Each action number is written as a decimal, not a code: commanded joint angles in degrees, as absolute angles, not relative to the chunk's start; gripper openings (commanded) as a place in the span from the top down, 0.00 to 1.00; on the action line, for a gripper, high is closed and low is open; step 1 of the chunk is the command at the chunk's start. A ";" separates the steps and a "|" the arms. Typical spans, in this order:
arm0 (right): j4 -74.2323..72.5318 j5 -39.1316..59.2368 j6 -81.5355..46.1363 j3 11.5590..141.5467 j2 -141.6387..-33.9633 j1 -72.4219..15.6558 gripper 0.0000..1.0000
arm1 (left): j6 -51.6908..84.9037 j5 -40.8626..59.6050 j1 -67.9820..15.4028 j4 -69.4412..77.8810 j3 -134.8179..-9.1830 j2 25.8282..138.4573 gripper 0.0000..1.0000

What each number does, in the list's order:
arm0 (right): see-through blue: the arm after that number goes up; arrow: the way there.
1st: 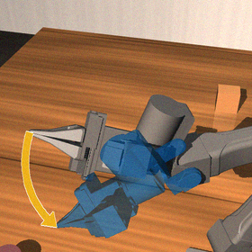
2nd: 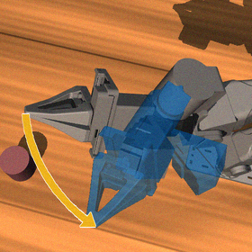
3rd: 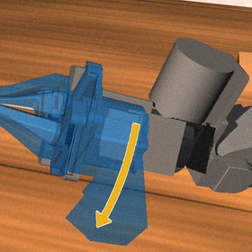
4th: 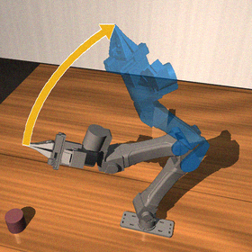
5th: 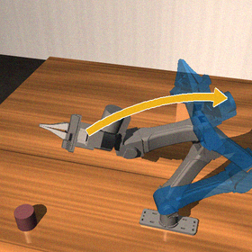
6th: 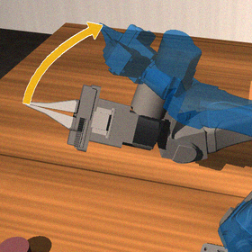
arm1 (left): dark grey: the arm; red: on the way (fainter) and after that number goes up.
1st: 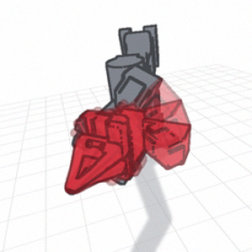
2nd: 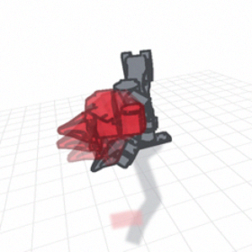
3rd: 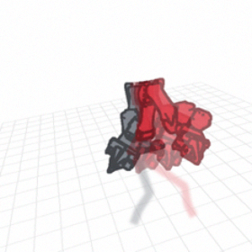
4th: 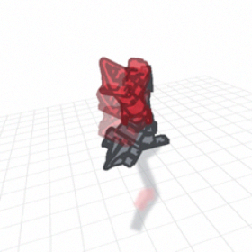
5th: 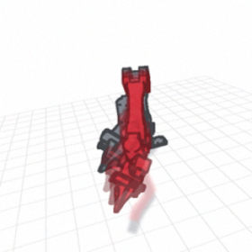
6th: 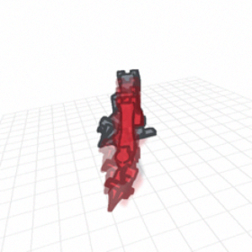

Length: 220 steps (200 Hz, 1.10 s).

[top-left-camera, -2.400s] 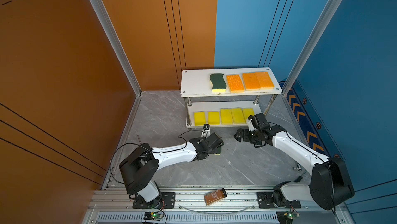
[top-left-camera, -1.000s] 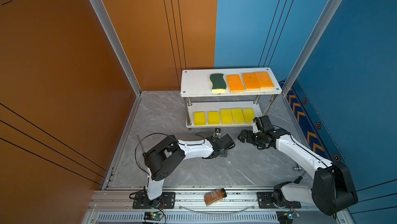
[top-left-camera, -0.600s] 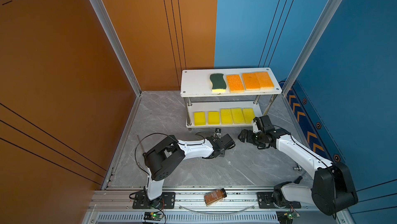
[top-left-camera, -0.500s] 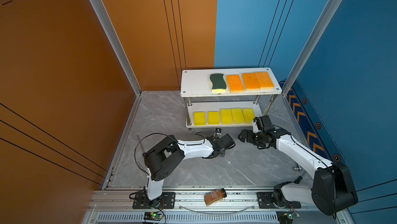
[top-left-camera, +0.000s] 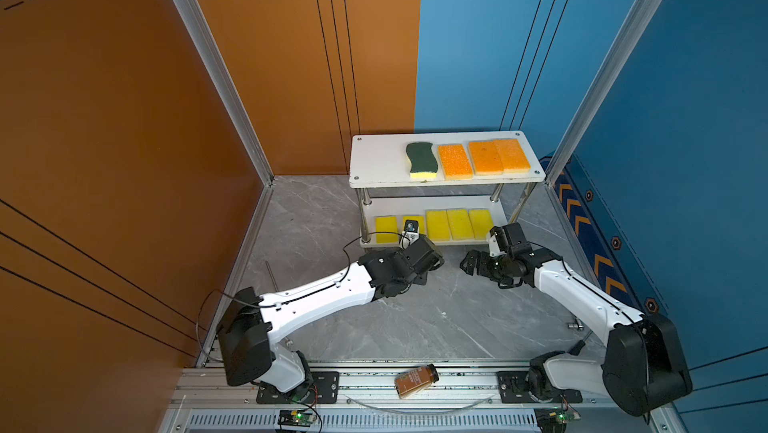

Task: Place and organize the cleaning sponges onto the shelf
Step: 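Grasp and lift the second green sponge with the left gripper, then carry the green sponge over the top shelf beside the first green sponge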

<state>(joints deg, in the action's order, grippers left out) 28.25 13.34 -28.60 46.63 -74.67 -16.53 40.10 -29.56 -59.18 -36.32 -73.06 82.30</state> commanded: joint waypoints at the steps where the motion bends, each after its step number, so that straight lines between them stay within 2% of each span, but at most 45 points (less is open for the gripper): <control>1: 27.68 13.70 -29.34 46.19 -75.32 -16.17 0.00 | 37.07 -38.91 -60.02 -43.43 -76.55 75.84 0.47; 42: 27.69 13.88 -29.53 46.16 -75.49 -16.17 0.00 | 35.09 -47.65 -60.03 -43.68 -78.85 66.87 0.49; 94: 27.18 14.28 -29.88 46.06 -76.01 -16.43 0.00 | 23.09 -52.38 -56.77 -38.76 -89.78 69.94 0.49; 135: 27.07 13.89 -30.23 45.92 -75.89 -16.86 0.00 | 16.68 -45.66 -49.80 -31.48 -96.69 75.54 0.50; 171: 26.89 13.56 -31.04 45.92 -75.24 -17.56 0.00 | 16.70 -36.25 -42.88 -30.58 -104.50 82.89 0.52; 220: 26.59 12.05 -32.20 45.10 -74.27 -18.72 0.00 | 17.96 -29.06 -38.36 -31.40 -112.23 91.55 0.51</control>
<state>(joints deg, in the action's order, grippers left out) 27.40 13.43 -30.79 46.28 -75.48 -18.17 17.96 -34.63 -39.90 -31.88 -109.08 89.19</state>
